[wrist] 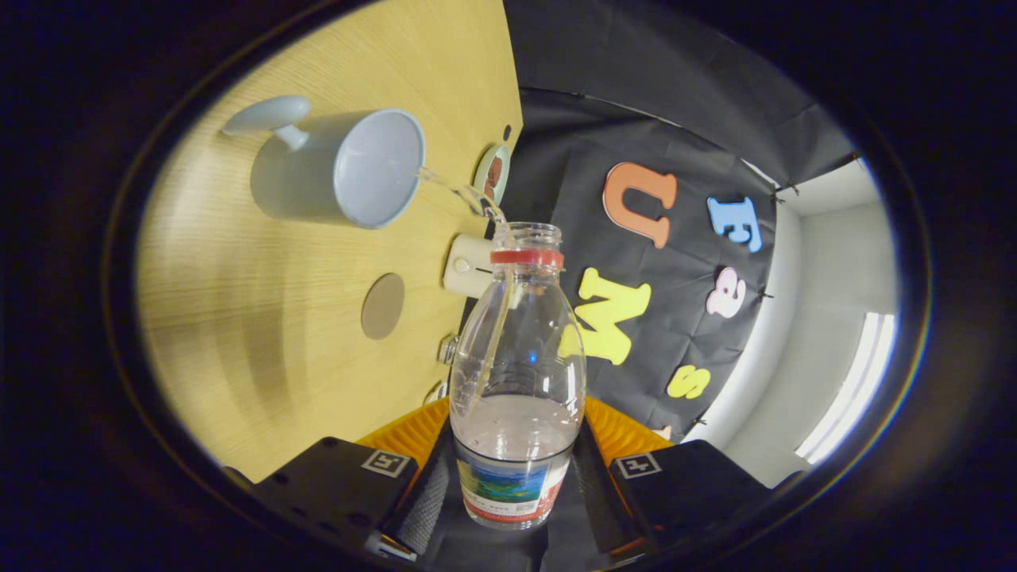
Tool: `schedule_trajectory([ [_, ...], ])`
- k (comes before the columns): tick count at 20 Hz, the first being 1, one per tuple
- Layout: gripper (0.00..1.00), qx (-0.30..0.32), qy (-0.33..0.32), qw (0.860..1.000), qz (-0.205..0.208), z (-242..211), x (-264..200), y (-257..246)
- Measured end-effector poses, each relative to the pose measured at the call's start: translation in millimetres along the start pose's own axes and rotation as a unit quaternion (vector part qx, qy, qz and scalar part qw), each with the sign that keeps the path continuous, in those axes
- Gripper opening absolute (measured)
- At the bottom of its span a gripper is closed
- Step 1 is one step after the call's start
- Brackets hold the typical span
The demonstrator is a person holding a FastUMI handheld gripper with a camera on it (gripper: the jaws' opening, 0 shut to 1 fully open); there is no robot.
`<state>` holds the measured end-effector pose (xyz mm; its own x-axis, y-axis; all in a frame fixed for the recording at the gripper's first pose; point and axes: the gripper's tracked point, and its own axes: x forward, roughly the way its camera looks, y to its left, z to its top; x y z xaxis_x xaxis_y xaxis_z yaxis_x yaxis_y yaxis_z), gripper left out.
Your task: Take the bottle from table, then pour the juice into the cup, finally place the bottle on the coaster
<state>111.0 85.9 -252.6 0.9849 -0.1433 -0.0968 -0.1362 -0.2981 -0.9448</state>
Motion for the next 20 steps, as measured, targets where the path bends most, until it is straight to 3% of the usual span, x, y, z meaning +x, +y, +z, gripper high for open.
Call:
schedule_trajectory([
  [20,0.79,-0.021,0.001,1.000,0.001,-1.2,-4.7,-4.8],
])
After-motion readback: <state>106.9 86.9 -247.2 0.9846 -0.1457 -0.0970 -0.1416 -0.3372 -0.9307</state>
